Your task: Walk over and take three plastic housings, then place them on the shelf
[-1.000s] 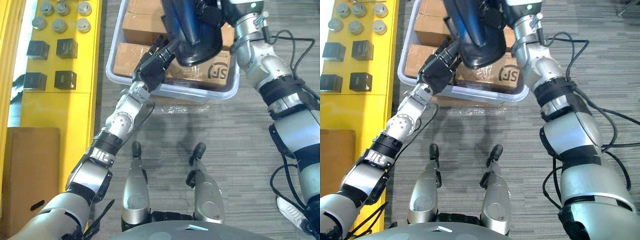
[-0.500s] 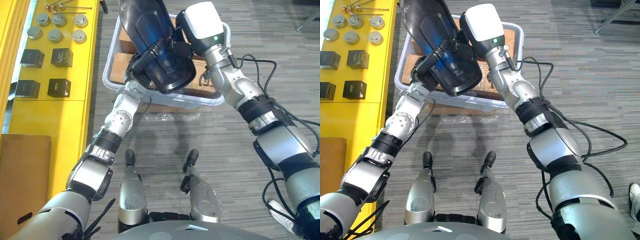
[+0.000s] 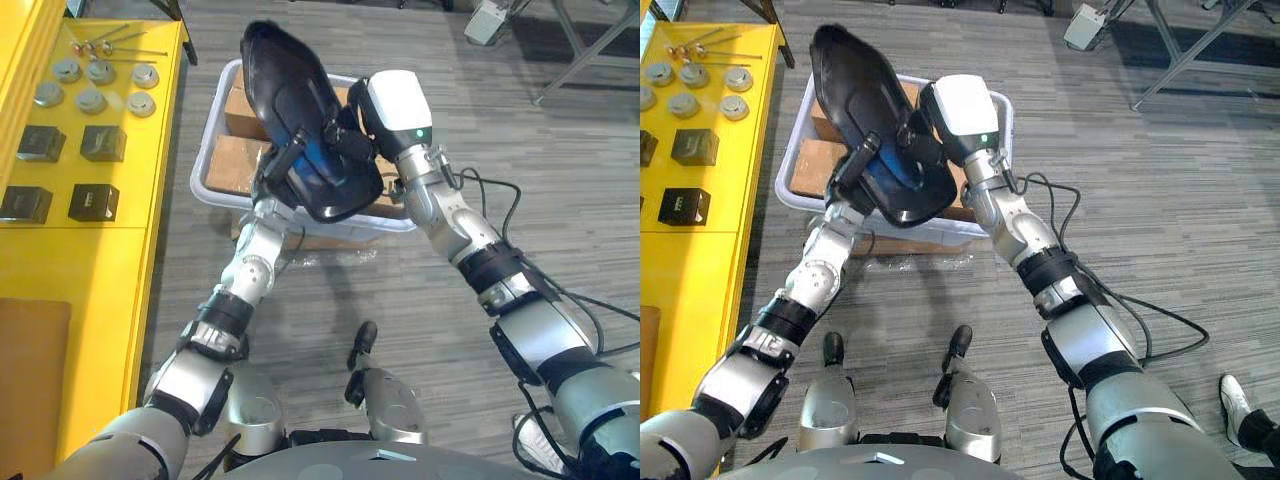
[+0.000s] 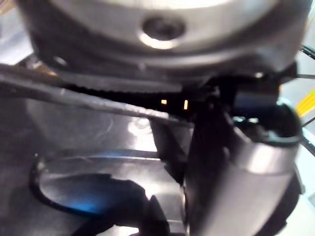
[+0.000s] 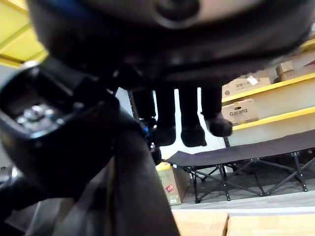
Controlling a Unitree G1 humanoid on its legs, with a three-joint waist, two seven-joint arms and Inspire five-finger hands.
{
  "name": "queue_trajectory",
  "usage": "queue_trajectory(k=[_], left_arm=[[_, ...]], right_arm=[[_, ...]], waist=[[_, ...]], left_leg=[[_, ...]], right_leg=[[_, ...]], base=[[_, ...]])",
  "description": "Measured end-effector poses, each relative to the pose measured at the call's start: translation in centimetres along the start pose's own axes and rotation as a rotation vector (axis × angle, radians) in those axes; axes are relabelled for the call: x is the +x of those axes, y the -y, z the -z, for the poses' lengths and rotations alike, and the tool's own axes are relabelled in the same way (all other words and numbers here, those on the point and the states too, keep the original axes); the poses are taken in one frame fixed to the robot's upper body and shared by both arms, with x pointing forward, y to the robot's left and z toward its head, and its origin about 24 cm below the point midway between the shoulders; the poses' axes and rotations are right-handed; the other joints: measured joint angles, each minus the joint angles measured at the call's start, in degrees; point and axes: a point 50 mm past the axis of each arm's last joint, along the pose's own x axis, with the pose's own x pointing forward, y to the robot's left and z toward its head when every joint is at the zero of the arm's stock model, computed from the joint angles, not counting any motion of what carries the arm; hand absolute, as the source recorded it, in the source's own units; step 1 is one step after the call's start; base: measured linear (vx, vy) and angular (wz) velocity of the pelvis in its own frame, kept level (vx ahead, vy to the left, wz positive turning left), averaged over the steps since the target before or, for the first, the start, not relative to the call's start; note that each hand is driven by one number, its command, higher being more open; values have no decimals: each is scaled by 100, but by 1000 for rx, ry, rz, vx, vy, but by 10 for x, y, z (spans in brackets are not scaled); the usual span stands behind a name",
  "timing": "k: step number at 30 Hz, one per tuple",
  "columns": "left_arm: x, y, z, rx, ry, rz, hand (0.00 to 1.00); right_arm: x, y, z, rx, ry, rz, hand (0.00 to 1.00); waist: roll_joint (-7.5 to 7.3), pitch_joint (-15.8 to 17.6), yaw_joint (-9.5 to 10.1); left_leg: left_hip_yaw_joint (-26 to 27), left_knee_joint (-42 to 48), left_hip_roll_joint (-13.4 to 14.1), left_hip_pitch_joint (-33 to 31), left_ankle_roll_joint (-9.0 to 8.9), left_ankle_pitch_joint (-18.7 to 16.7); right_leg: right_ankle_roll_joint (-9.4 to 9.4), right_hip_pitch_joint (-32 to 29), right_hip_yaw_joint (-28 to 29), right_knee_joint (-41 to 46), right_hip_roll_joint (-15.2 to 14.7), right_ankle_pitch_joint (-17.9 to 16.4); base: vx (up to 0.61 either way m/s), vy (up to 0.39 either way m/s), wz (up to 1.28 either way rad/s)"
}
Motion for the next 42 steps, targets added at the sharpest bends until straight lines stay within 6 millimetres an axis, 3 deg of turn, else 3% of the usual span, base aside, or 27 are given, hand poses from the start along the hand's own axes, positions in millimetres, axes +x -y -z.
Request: queue_trajectory(k=[2, 5, 7, 9, 12, 14, 16, 20, 23, 28, 31, 34, 39, 42], left_arm=[[-11, -6, 6, -20, 5, -9, 0], [-36, -15, 12, -36, 35, -38, 0], [-60, -27, 20, -14, 53, -92, 0], [-72, -33, 22, -18, 80, -145, 0], [-81, -36, 13, 127, 152, -172, 0], [-89, -42, 7, 225, 189, -193, 0], [-98, -52, 4, 335, 210, -237, 0], [-125, -81, -2, 644, 251, -435, 0], [-134, -89, -8, 776, 296, -517, 0], [-152, -88, -32, 927, 459, -625, 0], [-153, -85, -35, 892, 497, -591, 0], [-162, -83, -35, 838, 498, -539, 0], [-172, -86, -30, 739, 449, -493, 0], [-176, -90, -35, 719, 464, -523, 0]], right_arm=[[-11, -5, -4, 61, -9, 5, 100], [-37, -14, -11, 332, -103, 19, 100], [-70, -29, -19, 578, -194, -24, 100], [-95, -36, -27, 721, -221, -91, 100], [-129, -51, -39, 1058, -326, -180, 100], [-140, -54, -41, 1247, -393, -174, 100], [-147, -50, -39, 1383, -420, -118, 100], [-159, -17, -20, 1624, -335, 101, 100], [-173, -9, -10, 1656, -334, 158, 100], [-226, -17, -6, 1688, -501, 148, 100], [-248, -21, -8, 1835, -540, 169, 100], [-257, -24, -9, 1847, -589, 208, 100], [-298, -46, 9, 1740, -910, 304, 100], [-308, -53, 14, 1692, -978, 273, 100]], waist=[[-6, -47, 5], [25, -284, 8], [87, -664, 12], [144, -878, 5], [254, -1128, -8], [325, -1227, -32], [401, -1316, -28], [463, -1527, -171], [467, -1643, -184], [529, -1805, -316], [611, -1860, -352], [649, -1915, -452], [697, -1961, -483], [728, -1969, -464]], left_leg=[[14, -3, 0, 65, 0, -33], [52, -88, 0, 159, 2, -50], [109, -201, -2, 287, -24, -76], [114, -218, -1, 387, -29, -113], [145, -285, -1, 494, -40, -131], [203, -296, -1, 555, -40, -149], [298, -295, -1, 623, -43, -177], [412, -296, -1, 670, -39, -215], [504, -296, -1, 676, -44, -253], [688, -296, -1, 696, -31, -281], [773, -296, -1, 707, -52, -296], [826, -293, 0, 702, -25, -340], [885, -272, 0, 731, -38, -376], [823, -260, 0, 694, -12, -390]], right_leg=[[18, 63, -7, 0, -1, -18], [38, 95, -36, 1, -2, -45], [86, 155, -100, 1, -3, -117], [101, 248, -118, 0, -3, -169], [132, 316, -122, -1, -3, -223], [136, 338, -89, -2, -3, -228], [159, 344, -6, -3, -2, -249], [142, 298, 92, -8, 7, -268], [130, 236, 171, -31, 14, -275], [132, 127, 341, -32, 29, -274], [134, 87, 414, -31, 39, -272], [151, 35, 476, -28, 52, -257], [169, 31, 533, -4, 57, -245], [170, 49, 471, -4, 49, -254]], base=[[0, 0, 0], [50, 20, -4], [86, 30, -4], [78, 26, 0], [15, 6, 0], [-3, 18, -12], [-10, 19, -19], [-7, 14, -13], [-1, 15, -18], [23, 16, -15], [18, 10, -15], [19, 9, -13], [14, 8, -5], [-6, 2, 7]])
